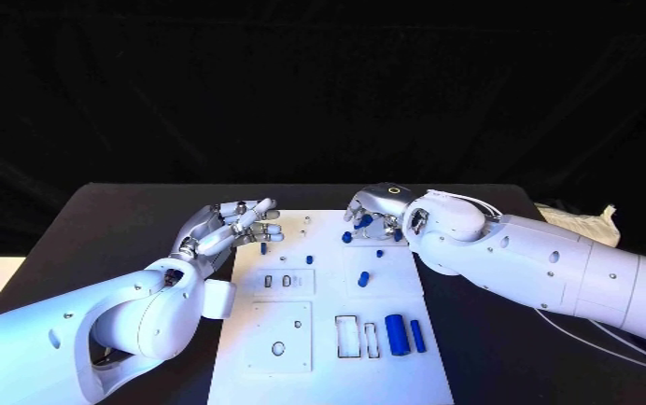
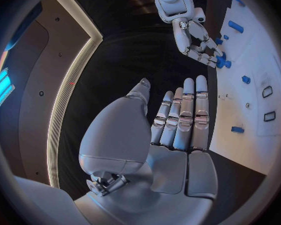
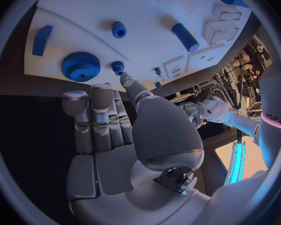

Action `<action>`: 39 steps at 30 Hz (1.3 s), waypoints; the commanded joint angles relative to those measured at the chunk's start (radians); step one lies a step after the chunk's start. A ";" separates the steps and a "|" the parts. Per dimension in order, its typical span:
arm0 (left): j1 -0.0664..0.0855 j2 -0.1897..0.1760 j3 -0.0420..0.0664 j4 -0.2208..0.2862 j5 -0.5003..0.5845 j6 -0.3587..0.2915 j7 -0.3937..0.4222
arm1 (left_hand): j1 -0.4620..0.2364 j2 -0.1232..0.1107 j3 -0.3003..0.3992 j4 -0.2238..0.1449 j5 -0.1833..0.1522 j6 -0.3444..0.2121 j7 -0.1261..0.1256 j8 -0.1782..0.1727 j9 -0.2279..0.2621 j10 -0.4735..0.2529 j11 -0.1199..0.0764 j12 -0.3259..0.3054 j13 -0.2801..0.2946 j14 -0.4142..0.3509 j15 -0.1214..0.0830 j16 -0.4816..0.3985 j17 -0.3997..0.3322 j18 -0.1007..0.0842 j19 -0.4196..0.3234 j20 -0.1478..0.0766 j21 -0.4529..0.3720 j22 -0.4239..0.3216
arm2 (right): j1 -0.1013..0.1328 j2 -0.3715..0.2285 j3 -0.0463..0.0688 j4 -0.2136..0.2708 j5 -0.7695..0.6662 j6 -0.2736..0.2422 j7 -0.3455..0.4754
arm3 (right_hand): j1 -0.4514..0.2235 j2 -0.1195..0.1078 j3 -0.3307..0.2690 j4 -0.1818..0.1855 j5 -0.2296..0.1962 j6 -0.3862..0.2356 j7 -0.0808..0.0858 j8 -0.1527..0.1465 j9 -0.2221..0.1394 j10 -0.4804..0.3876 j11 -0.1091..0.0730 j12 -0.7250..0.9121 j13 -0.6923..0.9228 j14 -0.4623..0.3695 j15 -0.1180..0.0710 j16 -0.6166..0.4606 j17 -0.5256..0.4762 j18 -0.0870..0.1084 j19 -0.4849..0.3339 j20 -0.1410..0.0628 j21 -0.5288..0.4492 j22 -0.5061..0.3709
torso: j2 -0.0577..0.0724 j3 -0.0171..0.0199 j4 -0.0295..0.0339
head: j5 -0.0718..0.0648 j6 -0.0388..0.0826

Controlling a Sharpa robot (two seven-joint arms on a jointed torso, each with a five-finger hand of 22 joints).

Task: Assemble the parts on the task board

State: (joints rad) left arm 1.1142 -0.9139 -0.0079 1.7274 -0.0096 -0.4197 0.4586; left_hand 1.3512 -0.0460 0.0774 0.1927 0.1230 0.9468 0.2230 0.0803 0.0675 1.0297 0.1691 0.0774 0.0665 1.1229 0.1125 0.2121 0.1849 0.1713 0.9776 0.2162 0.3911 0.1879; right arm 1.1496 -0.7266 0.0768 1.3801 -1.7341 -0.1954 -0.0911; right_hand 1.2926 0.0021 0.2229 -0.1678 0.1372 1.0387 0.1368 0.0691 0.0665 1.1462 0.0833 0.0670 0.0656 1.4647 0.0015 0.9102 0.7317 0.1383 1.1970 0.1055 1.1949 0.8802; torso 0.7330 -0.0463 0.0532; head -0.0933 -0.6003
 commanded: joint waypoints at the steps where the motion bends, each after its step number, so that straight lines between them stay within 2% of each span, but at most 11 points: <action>1: 0.003 0.000 0.002 0.006 0.003 0.022 -0.002 | -0.001 0.007 -0.005 -0.001 -0.004 0.007 -0.003 -0.005 -0.002 0.007 -0.002 -0.006 0.000 0.006 -0.001 0.007 0.002 0.010 0.007 0.001 0.006 0.002 | 0.001 0.003 0.000 0.004 -0.046 0.084 -0.009 | 0.003 -0.012 0.012 0.006 -0.001 0.010 0.000 -0.004 0.001 -0.002 0.000 -0.005 0.000 0.029 -0.003 0.034 0.034 -0.019 0.015 -0.001 0.024 0.033 | 0.006 -0.0002 0.0037 | 0.000 -0.002; 11: 0.005 0.002 0.002 0.009 0.003 0.020 -0.005 | -0.002 0.007 -0.006 -0.002 -0.004 0.007 -0.002 -0.006 -0.002 0.007 -0.001 -0.007 0.000 0.006 -0.001 0.007 0.004 0.010 0.009 0.001 0.008 0.003 | 0.002 0.014 0.000 -0.002 -0.051 0.126 0.000 | 0.007 -0.015 0.042 0.024 -0.001 0.023 -0.003 -0.003 0.001 0.006 0.000 -0.005 -0.001 0.027 -0.004 0.095 0.090 -0.026 0.030 0.000 0.065 0.088 | 0.010 -0.0006 0.0058 | 0.000 -0.007; 18: 0.006 0.001 0.003 0.010 0.003 0.020 -0.008 | -0.002 0.007 -0.007 -0.002 -0.004 0.006 -0.001 -0.007 -0.002 0.006 -0.001 -0.007 0.000 0.006 -0.001 0.007 0.004 0.010 0.009 0.001 0.009 0.003 | 0.002 0.020 0.000 -0.009 -0.055 0.122 -0.001 | 0.006 -0.012 0.068 0.042 -0.009 0.033 -0.002 -0.003 0.001 0.012 -0.001 -0.005 -0.001 0.024 -0.004 0.125 0.116 -0.030 0.038 0.000 0.086 0.117 | 0.012 -0.0007 0.0066 | -0.003 -0.012; 26: 0.007 -0.002 0.003 0.013 0.007 0.019 -0.013 | -0.002 0.007 -0.008 -0.003 -0.004 0.005 0.000 -0.008 -0.002 0.005 0.000 -0.008 -0.001 0.006 0.000 0.006 0.006 0.010 0.009 0.001 0.010 0.004 | 0.002 0.026 0.000 -0.020 -0.056 0.125 -0.003 | 0.004 -0.016 0.093 0.062 -0.023 0.036 -0.001 -0.004 0.001 0.016 -0.001 -0.005 -0.001 0.022 -0.004 0.151 0.139 -0.033 0.044 0.001 0.105 0.142 | 0.015 -0.0012 0.0061 | -0.003 -0.014; 39: 0.009 -0.002 0.003 0.016 0.007 0.023 -0.019 | -0.001 0.008 -0.007 -0.004 -0.004 0.005 0.000 -0.008 -0.002 0.005 0.000 -0.009 -0.001 0.006 0.000 0.006 0.007 0.009 0.009 0.000 0.011 0.005 | 0.003 0.044 0.000 -0.038 -0.062 0.136 -0.005 | 0.003 -0.021 0.121 0.088 -0.034 0.052 -0.003 -0.001 0.003 0.032 -0.005 -0.003 0.001 0.021 -0.005 0.179 0.163 -0.037 0.053 0.001 0.124 0.169 | 0.019 -0.0025 0.0087 | -0.004 -0.021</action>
State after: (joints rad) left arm 1.1216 -0.9165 -0.0062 1.7400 -0.0064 -0.4174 0.4393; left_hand 1.3513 -0.0460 0.0747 0.1901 0.1231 0.9467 0.2229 0.0745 0.0668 1.0293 0.1695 0.0728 0.0663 1.1228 0.1126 0.2121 0.1903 0.1712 0.9775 0.2164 0.3951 0.1911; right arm 1.1534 -0.6845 0.0770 1.3434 -1.7767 -0.0832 -0.0925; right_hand 1.2964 -0.0096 0.3372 -0.0811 0.1079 1.0819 0.1327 0.0690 0.0679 1.1714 0.0795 0.0671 0.0651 1.4647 0.0016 1.0846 0.8930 0.1123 1.2432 0.1092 1.3139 1.0482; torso 0.7505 -0.0483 0.0611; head -0.0978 -0.6195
